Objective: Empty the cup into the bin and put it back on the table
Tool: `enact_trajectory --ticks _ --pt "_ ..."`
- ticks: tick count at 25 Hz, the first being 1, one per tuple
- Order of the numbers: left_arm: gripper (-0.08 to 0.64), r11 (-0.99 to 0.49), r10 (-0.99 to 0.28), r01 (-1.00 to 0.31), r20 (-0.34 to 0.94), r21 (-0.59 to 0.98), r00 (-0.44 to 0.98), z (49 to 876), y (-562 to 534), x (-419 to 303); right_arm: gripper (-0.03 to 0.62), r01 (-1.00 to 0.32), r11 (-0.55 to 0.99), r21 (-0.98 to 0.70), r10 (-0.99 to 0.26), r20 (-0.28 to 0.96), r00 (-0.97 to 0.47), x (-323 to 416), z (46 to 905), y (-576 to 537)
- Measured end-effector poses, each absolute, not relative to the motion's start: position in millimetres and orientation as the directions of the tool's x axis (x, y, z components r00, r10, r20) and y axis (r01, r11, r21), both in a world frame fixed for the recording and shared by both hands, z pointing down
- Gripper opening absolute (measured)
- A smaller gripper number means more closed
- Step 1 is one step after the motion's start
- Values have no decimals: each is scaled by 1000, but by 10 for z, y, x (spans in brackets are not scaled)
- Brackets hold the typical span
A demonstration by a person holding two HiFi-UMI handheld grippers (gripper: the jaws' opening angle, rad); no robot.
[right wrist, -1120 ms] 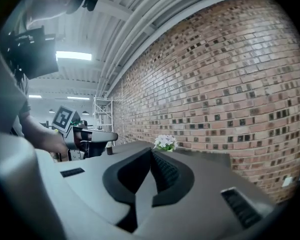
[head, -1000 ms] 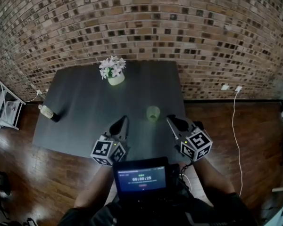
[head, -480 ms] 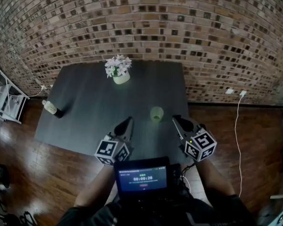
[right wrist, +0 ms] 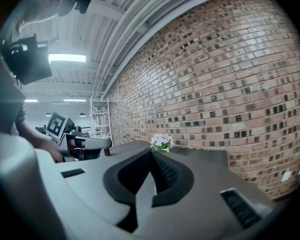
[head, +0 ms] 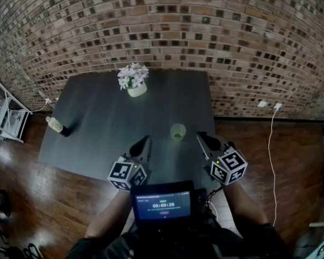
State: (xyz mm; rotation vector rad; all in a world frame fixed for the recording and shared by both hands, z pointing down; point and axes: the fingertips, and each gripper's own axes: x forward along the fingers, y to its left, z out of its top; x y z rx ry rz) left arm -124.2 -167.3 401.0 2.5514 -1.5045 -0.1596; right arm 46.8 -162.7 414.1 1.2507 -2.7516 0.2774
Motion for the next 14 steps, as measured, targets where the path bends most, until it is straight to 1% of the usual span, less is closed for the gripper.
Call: enact_trajectory --ticks 8,14 --pt "-8 -470 -878 -859 -10 205 478 3966 -1724 -1249 -2 -750 650 -122 -729 180 -661 444 4140 -1684" --pt "-8 -473 -877 -852 -30 225 479 3942 -1751 -1213 0 -738 666 -106 -721 163 -674 362 4073 -1755"
